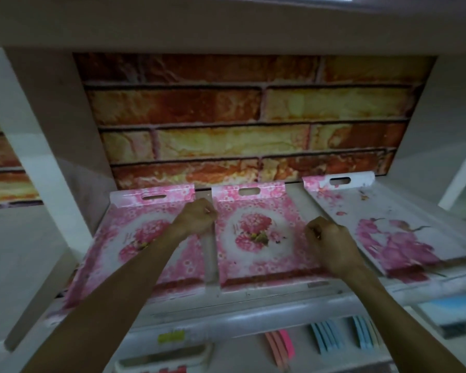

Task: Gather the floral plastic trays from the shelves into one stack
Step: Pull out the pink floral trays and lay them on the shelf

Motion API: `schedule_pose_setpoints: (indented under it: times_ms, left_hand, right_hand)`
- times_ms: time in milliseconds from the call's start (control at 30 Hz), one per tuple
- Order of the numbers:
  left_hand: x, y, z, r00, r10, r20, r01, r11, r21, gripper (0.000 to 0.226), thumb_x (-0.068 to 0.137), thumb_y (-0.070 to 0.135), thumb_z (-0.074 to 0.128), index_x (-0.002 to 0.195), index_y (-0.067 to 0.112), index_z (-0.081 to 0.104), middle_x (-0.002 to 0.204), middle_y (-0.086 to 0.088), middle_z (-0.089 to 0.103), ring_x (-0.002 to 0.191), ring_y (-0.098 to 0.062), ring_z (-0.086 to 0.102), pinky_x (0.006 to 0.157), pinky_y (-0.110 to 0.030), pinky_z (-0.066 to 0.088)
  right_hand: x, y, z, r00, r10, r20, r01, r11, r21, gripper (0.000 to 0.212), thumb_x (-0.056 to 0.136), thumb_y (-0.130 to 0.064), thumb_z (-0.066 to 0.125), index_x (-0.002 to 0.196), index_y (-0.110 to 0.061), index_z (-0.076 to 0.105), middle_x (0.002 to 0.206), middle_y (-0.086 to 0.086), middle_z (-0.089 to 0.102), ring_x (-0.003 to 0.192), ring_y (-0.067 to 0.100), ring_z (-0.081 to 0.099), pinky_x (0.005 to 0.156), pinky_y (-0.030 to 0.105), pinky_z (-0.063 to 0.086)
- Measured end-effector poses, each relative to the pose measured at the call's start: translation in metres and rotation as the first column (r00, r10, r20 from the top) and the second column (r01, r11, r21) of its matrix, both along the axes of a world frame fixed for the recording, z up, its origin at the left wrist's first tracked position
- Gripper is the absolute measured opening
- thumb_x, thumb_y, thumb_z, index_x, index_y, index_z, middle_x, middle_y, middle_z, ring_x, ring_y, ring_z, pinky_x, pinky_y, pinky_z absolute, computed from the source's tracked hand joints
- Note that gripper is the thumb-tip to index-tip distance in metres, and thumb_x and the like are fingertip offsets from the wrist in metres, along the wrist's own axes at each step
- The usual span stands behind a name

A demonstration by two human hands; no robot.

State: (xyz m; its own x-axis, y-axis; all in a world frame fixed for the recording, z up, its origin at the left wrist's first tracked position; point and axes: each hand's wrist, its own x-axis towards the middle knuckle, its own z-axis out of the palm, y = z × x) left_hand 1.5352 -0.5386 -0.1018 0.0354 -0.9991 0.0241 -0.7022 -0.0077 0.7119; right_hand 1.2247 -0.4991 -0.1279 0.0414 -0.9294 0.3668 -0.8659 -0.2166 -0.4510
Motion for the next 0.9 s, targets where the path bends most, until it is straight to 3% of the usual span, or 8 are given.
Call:
schedule_pose_setpoints:
  times_ms: [133,267,333,433,500,600,767,900]
  left_hand:
    - [-0.018,-0.021,-0.005,0.983,0.055,0.173,-0.067,0.996,0.066,0.026,0.096,0.024,0.051,0.097,0.000,0.061,0.108,-0.015,0.063,0.100,-0.027,0.063,0.068,-0.022,0.046]
    - [-0.030,-0.034,-0.010,0.984,0.150,0.092,-0.159,0.981,0.107,0.020,0.093,0.016,0.057,0.082,0.007,0.043,0.076,-0.002,0.045,0.063,-0.014,0.047,0.032,-0.011,0.035]
    - [-0.031,-0.041,-0.013,0.982,0.186,0.043,-0.190,0.972,0.137,0.032,0.092,0.014,0.058,0.066,0.009,0.040,0.065,-0.001,0.040,0.052,-0.011,0.041,0.035,-0.018,0.033]
    - [-0.032,-0.047,-0.014,0.967,0.222,-0.122,-0.203,0.968,0.148,0.032,0.089,0.012,0.063,0.062,0.008,0.046,0.062,-0.005,0.048,0.052,-0.016,0.048,0.044,-0.022,0.039]
    - [-0.037,-0.050,-0.010,0.927,0.234,-0.292,-0.209,0.971,0.114,0.015,0.086,0.009,0.067,0.078,-0.003,0.063,0.078,-0.016,0.065,0.070,-0.028,0.064,0.062,-0.035,0.054]
    - [-0.043,-0.054,-0.002,0.886,0.263,-0.382,-0.255,0.964,0.073,0.021,0.086,0.007,0.066,0.100,-0.007,0.070,0.100,-0.023,0.072,0.092,-0.037,0.071,0.084,-0.049,0.058]
    - [-0.050,-0.058,0.006,0.929,0.297,-0.219,-0.303,0.953,0.010,0.031,0.095,0.011,0.043,0.103,-0.005,0.068,0.097,-0.021,0.069,0.085,-0.036,0.069,0.075,-0.043,0.057]
    - [-0.054,-0.058,0.003,0.925,0.331,-0.187,-0.342,0.939,-0.027,0.031,0.096,0.011,0.041,0.096,-0.003,0.069,0.084,-0.016,0.066,0.059,-0.020,0.058,0.054,-0.030,0.050]
  right_hand:
    - [-0.010,-0.007,-0.007,0.997,-0.046,-0.061,0.049,0.998,0.041,0.011,0.094,-0.021,0.057,0.094,-0.014,0.066,0.086,0.008,0.071,0.074,0.026,0.066,0.063,0.037,0.057]
    - [-0.019,-0.017,-0.011,0.998,-0.058,-0.016,0.059,0.996,0.065,0.012,0.094,-0.025,0.059,0.091,-0.015,0.065,0.088,0.007,0.071,0.066,0.020,0.060,0.058,0.025,0.048]
    - [-0.022,-0.019,-0.013,0.999,-0.051,-0.013,0.052,0.996,0.079,0.013,0.094,-0.026,0.059,0.092,-0.015,0.065,0.090,0.007,0.072,0.068,0.021,0.062,0.060,0.025,0.049]
    - [-0.026,-0.024,-0.016,0.999,-0.048,0.000,0.048,0.994,0.098,0.013,0.094,-0.027,0.059,0.091,-0.015,0.064,0.090,0.008,0.071,0.073,0.025,0.065,0.062,0.029,0.053]
    - [-0.028,-0.028,-0.018,0.998,-0.055,0.001,0.055,0.993,0.105,0.012,0.094,-0.025,0.059,0.090,-0.015,0.064,0.091,0.008,0.071,0.075,0.025,0.066,0.064,0.029,0.053]
    - [-0.030,-0.033,-0.020,0.998,-0.063,0.006,0.062,0.992,0.112,0.012,0.094,-0.023,0.059,0.091,-0.013,0.065,0.088,0.007,0.071,0.070,0.020,0.061,0.064,0.027,0.052]
    - [-0.032,-0.039,-0.025,0.998,-0.062,0.017,0.059,0.989,0.137,0.015,0.095,-0.025,0.059,0.091,-0.012,0.066,0.082,0.003,0.069,0.063,0.015,0.057,0.061,0.024,0.051]
    - [-0.031,-0.041,-0.028,0.998,-0.058,0.023,0.054,0.986,0.156,0.018,0.095,-0.028,0.060,0.092,-0.011,0.066,0.083,0.005,0.070,0.066,0.017,0.059,0.066,0.028,0.055]
